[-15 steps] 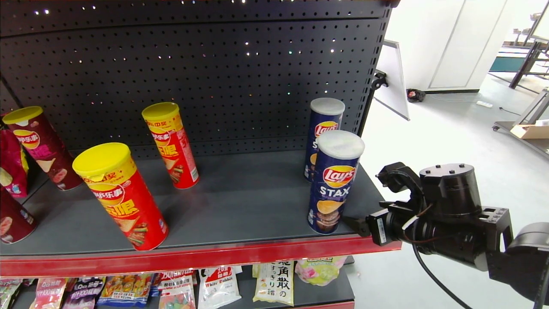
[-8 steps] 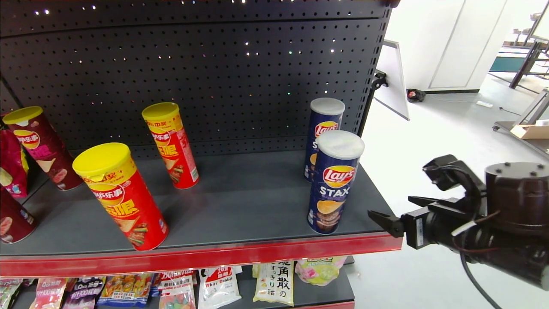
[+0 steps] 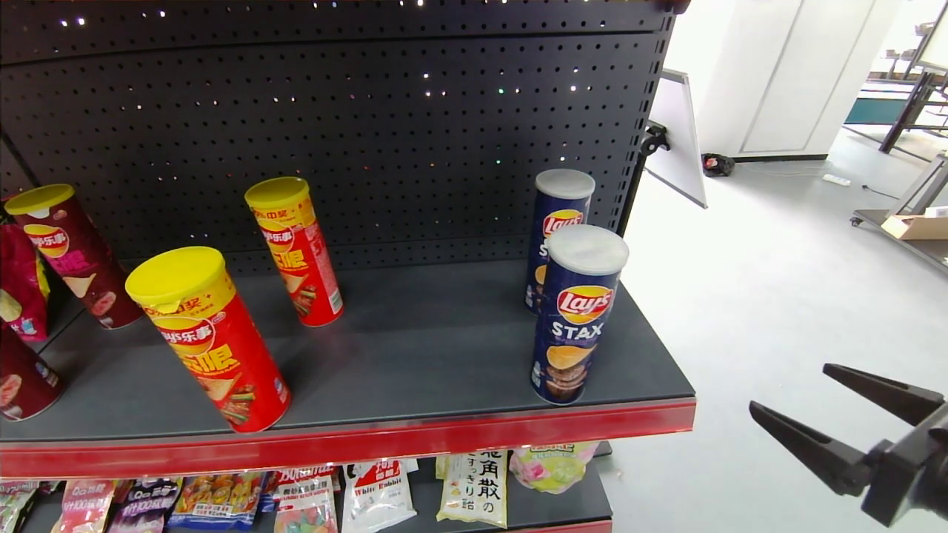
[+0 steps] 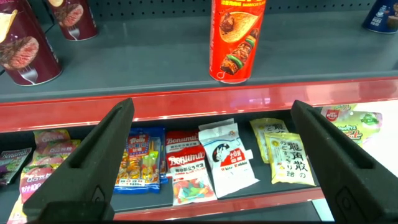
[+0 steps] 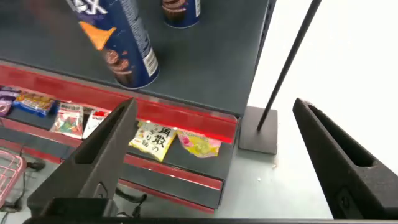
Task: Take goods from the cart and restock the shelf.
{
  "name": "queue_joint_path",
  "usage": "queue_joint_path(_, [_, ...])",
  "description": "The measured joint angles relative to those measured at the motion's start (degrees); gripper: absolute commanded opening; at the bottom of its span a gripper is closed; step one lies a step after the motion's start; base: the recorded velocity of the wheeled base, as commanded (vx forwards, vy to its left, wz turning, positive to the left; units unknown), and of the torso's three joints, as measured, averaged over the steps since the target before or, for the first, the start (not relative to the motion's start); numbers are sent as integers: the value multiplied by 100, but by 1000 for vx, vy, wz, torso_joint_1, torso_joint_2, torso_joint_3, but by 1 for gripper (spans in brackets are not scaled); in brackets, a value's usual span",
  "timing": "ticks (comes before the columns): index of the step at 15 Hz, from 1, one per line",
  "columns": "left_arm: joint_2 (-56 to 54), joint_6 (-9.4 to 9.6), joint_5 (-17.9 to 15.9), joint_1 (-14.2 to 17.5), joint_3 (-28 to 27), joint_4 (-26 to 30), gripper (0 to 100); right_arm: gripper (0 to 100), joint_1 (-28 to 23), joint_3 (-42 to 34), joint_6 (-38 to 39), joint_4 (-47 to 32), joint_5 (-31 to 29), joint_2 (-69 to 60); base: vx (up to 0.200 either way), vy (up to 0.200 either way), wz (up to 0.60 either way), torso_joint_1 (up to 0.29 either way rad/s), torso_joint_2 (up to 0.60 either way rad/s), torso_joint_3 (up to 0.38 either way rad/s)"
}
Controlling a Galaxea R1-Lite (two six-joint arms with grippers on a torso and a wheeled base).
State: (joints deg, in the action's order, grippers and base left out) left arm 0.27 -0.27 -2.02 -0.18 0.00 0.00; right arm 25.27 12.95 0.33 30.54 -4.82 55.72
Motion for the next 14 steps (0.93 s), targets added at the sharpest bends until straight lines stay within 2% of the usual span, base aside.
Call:
queue_joint_path(2, [0, 0, 2, 0, 0, 0, 100, 100, -226, -206, -311, -16, 197, -438, 0, 0, 0, 0, 0, 0])
queue_joint_path(6, [2, -2, 2, 0, 0, 0, 100, 100, -328, -661, -569, -18, 224, -964, 0, 0, 0, 0, 0, 0])
queue_joint_path(8, [0, 0, 2, 0, -5, 0, 100, 100, -477, -711, -594, -18, 268, -1157, 0, 0, 0, 0, 0, 0])
queue_joint_path(11, [2, -2, 2, 0, -5, 0, 100, 100, -621, -722, -1220, -33, 779, -1325, 0, 0, 0, 0, 0, 0])
queue_joint_path(14, [0, -2, 0, 0, -2, 0, 100, 100, -824, -761, -1182, -290, 867, -1548, 0, 0, 0, 0, 0, 0])
